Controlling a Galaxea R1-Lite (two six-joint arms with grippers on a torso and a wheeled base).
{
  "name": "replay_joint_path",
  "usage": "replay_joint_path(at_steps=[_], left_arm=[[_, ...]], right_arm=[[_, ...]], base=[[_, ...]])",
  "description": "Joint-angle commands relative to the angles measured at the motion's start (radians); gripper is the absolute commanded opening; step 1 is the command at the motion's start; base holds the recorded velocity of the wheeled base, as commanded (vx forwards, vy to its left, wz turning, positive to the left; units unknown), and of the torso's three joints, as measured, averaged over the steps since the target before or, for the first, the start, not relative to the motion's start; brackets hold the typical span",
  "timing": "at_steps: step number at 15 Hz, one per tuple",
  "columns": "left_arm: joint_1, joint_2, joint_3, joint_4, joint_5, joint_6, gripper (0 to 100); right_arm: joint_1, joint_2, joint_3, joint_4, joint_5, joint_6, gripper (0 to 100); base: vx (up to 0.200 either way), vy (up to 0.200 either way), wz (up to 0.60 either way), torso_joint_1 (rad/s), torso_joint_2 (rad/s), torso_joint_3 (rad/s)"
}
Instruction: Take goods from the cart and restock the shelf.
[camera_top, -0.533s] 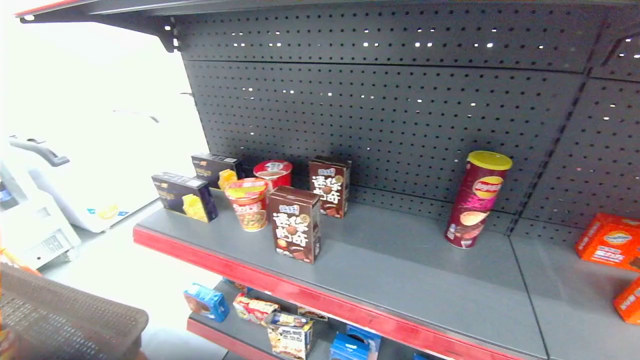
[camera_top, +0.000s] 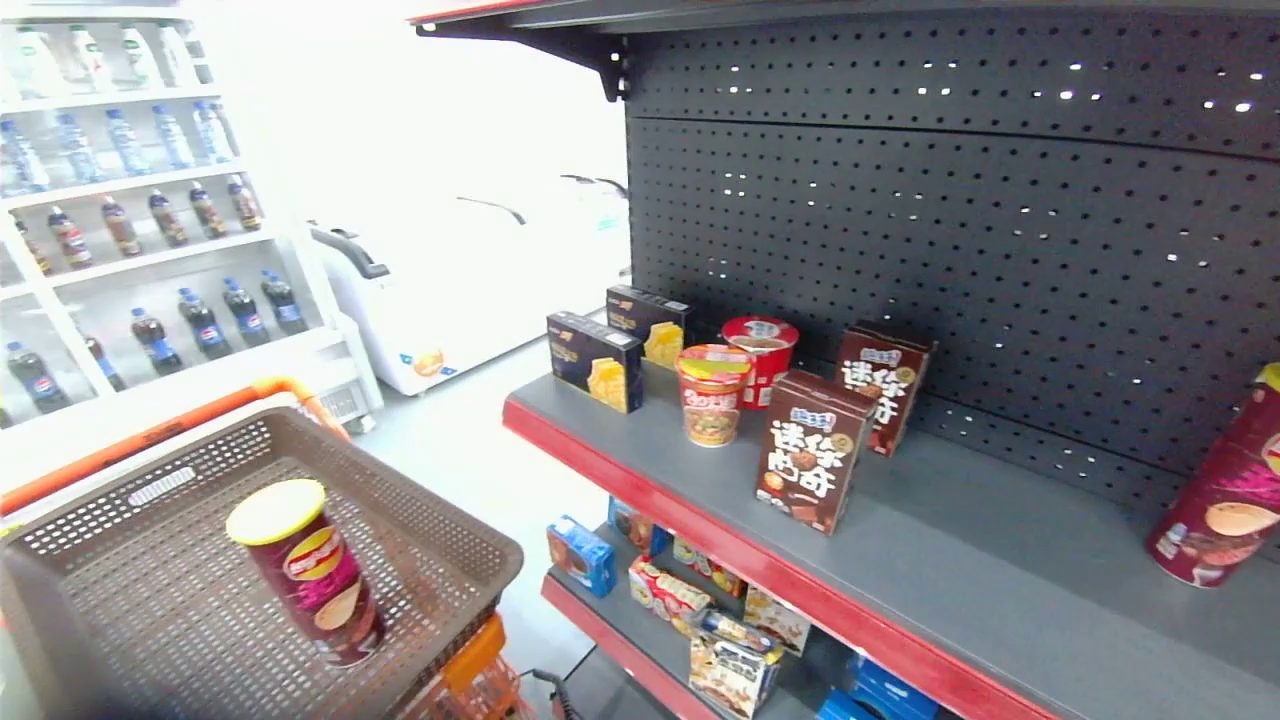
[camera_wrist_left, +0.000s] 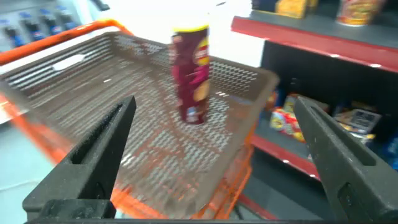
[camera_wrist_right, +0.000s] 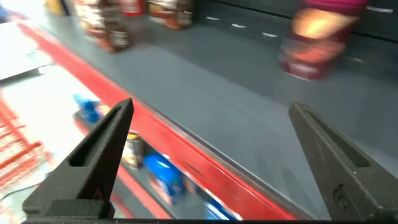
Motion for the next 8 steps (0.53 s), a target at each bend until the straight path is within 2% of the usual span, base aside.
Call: replay_joint_path(at_steps=[1, 3, 6, 7, 8], left_arm=[[0.0, 0.0, 0.0, 0.0, 0.0, 0.001, 100], [0.0, 0.0, 0.0, 0.0, 0.0, 0.0, 100], [0.0, 0.0, 0.0, 0.0, 0.0, 0.0, 100], [0.0, 0.0, 0.0, 0.002, -0.009, 0.007, 100], [0.0, 0.0, 0.0, 0.002, -0.048, 0.033, 100]], right_arm=[[0.0, 0.001, 0.0, 0.0, 0.0, 0.0, 100], [0.0, 0.001, 0.0, 0.001, 0.0, 0.001, 100], [0.002, 0.001, 0.0, 0.001, 0.0, 0.003, 100], [0.002, 0.001, 0.0, 0.001, 0.0, 0.003, 100], [0.002, 0.0, 0.0, 0.001, 0.0, 0.003, 100]], base=[[0.0, 0.0, 0.6, 0.002, 0.0, 0.002], [0.0, 0.0, 0.6, 0.0, 0.0, 0.002], [0.0, 0.0, 0.0, 0.0, 0.0, 0.0], [0.0, 0.0, 0.0, 0.0, 0.0, 0.0], [0.0, 0.0, 0.0, 0.0, 0.0, 0.0]])
